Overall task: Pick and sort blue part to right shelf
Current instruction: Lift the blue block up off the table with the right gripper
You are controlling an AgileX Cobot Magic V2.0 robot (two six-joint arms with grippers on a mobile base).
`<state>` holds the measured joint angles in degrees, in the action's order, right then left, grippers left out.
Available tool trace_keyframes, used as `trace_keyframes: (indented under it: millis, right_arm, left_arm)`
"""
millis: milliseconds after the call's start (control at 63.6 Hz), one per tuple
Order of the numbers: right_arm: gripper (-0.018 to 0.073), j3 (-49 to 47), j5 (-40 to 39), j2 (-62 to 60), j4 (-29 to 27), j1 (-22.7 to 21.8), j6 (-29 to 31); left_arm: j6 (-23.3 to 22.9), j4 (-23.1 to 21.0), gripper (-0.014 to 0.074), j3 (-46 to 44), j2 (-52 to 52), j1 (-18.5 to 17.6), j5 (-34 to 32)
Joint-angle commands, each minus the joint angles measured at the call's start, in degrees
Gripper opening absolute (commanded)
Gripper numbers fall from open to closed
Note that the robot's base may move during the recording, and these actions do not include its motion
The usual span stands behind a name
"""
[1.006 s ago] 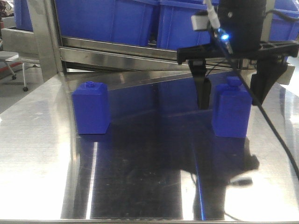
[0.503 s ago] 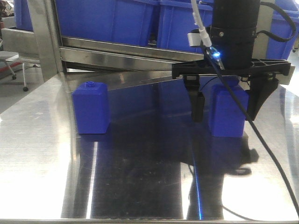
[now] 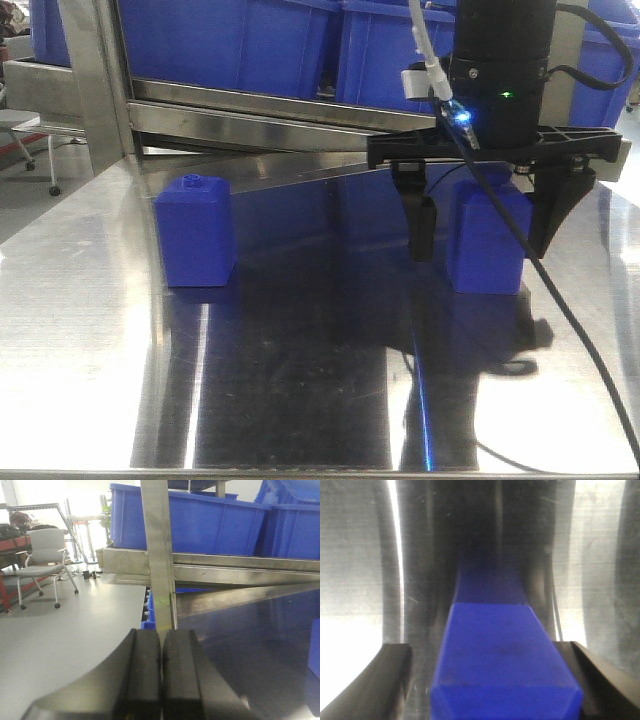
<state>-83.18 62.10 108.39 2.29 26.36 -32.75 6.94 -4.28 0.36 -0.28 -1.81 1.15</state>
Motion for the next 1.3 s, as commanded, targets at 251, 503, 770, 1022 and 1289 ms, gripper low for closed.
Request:
trace_keyframes:
  millis: [251,503,770,1022,1289]
  right_arm:
    - [0.0445,-1.3,0.6,-3.7,0.4,-0.1,-0.1]
    - [0.0430,-1.3,0.2,-5.5,0.4,-0.1,-0.1]
    - [0.0430,0.5,-5.1,-13.7,1.0,-0.1,10.3]
    - [0.0430,14.8,-21.8,-27.9,-0.6,-3.5,24.7]
    - [0.0430,33.4,-37.9,-45.1,-2.6,-15.3,32.7]
  left_arm:
    - [-0.3,-0.5,0.0124,1.4,-1.2,-0.1,-4.5]
    - [-0.3,-0.5,0.0124,1.4,-1.2,-0.1,-4.5]
    - [-0.3,-0.5,0.0124,1.4,-1.2,-0.1,-4.5]
    - [-0.3,-0.5,0.0124,1.4,-1.2,-0.1,-4.5]
    - [-0.3,-0.5,0.0124,1.4,-1.2,-0.1,-4.5]
